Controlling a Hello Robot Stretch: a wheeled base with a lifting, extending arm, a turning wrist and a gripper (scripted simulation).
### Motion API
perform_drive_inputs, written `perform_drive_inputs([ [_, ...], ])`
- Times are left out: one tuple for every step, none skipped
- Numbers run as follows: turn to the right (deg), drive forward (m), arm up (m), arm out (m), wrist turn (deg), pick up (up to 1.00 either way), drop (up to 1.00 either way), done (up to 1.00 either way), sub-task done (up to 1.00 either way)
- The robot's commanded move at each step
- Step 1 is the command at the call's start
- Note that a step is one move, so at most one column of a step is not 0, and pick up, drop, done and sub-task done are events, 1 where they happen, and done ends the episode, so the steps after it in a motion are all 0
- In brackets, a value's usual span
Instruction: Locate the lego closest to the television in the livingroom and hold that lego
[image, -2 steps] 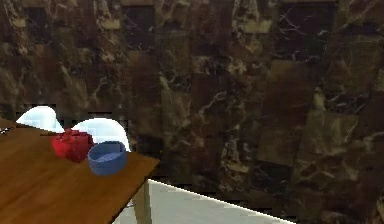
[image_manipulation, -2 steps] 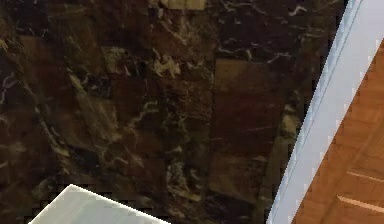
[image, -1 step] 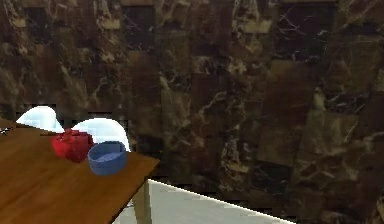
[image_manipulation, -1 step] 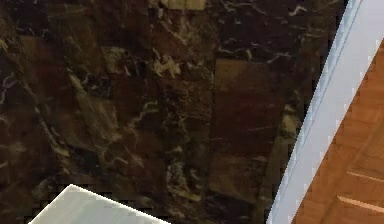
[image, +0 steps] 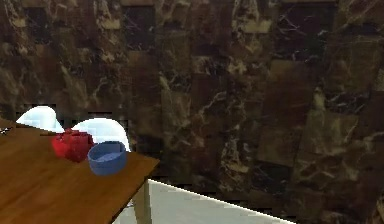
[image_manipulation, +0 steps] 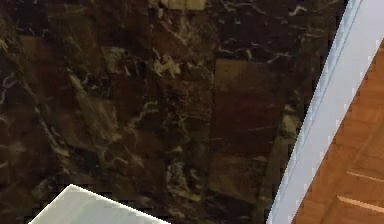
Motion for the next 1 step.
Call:
perform_drive_inputs([
  [-45.0, 0.0, 0.0, 0.0, 0.0, 0.0, 0.0, 0.0, 0.0],
])
